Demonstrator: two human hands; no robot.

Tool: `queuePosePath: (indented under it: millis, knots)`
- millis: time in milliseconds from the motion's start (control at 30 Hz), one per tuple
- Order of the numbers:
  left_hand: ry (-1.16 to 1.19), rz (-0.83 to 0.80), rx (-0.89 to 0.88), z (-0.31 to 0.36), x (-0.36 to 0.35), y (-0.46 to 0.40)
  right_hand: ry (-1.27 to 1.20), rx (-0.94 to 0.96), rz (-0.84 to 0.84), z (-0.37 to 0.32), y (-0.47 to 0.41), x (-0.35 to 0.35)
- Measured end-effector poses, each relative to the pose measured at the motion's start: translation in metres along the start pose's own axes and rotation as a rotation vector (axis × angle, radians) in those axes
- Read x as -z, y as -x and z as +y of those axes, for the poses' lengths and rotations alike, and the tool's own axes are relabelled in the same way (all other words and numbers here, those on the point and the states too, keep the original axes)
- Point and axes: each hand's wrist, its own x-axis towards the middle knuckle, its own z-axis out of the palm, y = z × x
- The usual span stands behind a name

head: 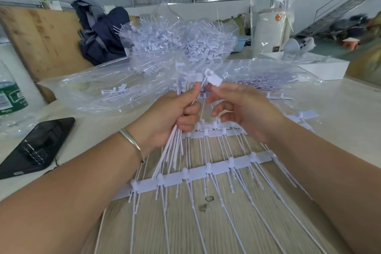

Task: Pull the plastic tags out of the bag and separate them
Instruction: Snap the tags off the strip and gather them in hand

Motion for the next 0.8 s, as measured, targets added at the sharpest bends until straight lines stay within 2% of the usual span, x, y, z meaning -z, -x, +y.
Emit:
queuePosePath:
  millis: [100,233,333,400,533,633,700,800]
  knots:
    - [0.084,0.018,-0.015,0.004,0.002,0.000,0.197,-0.008,-0.122,0.003,0.005,-0.011]
    - [0.134,0.094,-0.129,0.005,0.003,-0.001,0.142,-0.118,-0.334,0.009,0.007,-0.025]
    - [0.298,0.209,-0.246,0.011,0.004,-0.003,0.126,-0.205,-0.422,0.013,0.008,-0.031]
    - [0.335,0.311,-0.301,0.014,0.004,-0.003,0.162,-0.191,-0.481,0.015,0.010,-0.033]
    - [0.168,0.453,-0.342,0.007,-0.001,-0.003,0.285,-0.115,-0.584,0.015,0.016,-0.038]
    - [-0.127,0.493,-0.366,0.002,-0.005,-0.004,0.258,-0.084,-0.504,0.018,0.016,-0.042]
    - [-0.184,0.472,-0.388,0.000,-0.007,-0.005,0.243,-0.082,-0.479,0.020,0.015,-0.041]
    - [-0.206,0.477,-0.400,-0.002,-0.008,-0.003,0.248,-0.086,-0.532,0.018,0.015,-0.038]
